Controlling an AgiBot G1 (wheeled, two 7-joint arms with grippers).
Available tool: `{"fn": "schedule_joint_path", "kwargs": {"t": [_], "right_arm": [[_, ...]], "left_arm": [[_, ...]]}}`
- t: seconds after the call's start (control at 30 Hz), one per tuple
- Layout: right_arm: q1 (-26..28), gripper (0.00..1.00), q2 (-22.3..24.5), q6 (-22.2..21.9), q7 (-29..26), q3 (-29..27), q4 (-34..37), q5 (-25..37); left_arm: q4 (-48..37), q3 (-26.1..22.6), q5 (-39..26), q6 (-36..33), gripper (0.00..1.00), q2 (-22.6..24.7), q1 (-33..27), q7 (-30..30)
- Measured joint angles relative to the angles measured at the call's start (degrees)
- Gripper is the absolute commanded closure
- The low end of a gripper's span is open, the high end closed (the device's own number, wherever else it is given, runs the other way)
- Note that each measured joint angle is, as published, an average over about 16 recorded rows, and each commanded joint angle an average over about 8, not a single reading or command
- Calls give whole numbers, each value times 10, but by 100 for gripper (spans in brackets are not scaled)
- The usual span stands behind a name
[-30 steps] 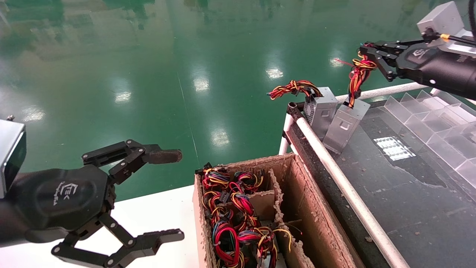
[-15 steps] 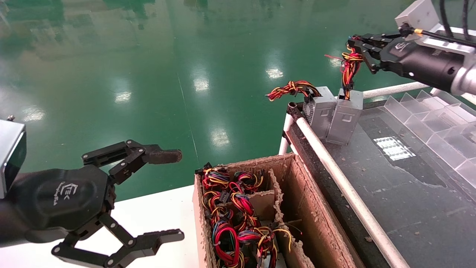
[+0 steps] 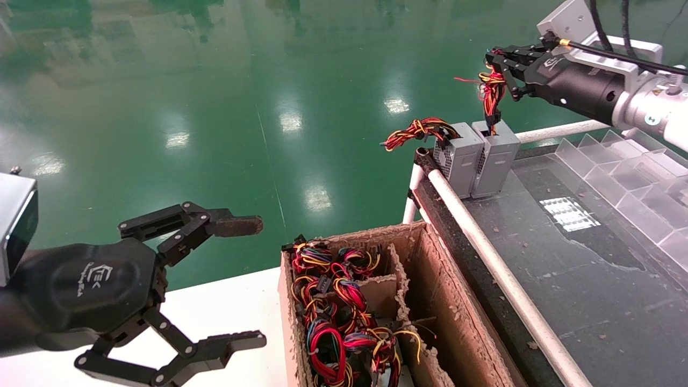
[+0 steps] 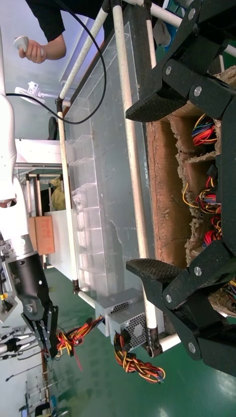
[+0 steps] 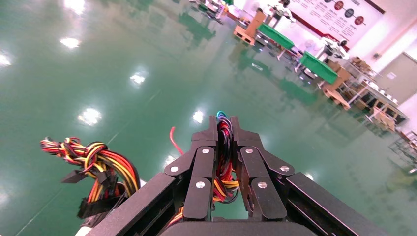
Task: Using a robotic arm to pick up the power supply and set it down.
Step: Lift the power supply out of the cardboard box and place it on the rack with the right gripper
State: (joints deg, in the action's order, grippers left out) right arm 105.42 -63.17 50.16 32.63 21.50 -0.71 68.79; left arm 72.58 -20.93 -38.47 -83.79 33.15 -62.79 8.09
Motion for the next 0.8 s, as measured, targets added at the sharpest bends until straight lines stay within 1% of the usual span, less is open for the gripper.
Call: {"fn": "schedule_joint_path", "kwargs": {"t": [0.37,0.57,0.6,0.63,0.8], "right_arm": [[2,100,-30,-76,9,-4,6,-6],[-1,100,-37,-91,12,-6,6,-9],[-2,97,-37,-91,12,-7,6,-9],[-2,87,-37,-91,12,-7,6,-10],[-4,24,-36,-82,12,-6,6,-9]], "left_arm": [[0,0,0,0,0,0,0,0],[0,0,0,0,0,0,0,0],[0,0,0,0,0,0,0,0],[0,0,0,0,0,0,0,0],[0,0,0,0,0,0,0,0]]}}
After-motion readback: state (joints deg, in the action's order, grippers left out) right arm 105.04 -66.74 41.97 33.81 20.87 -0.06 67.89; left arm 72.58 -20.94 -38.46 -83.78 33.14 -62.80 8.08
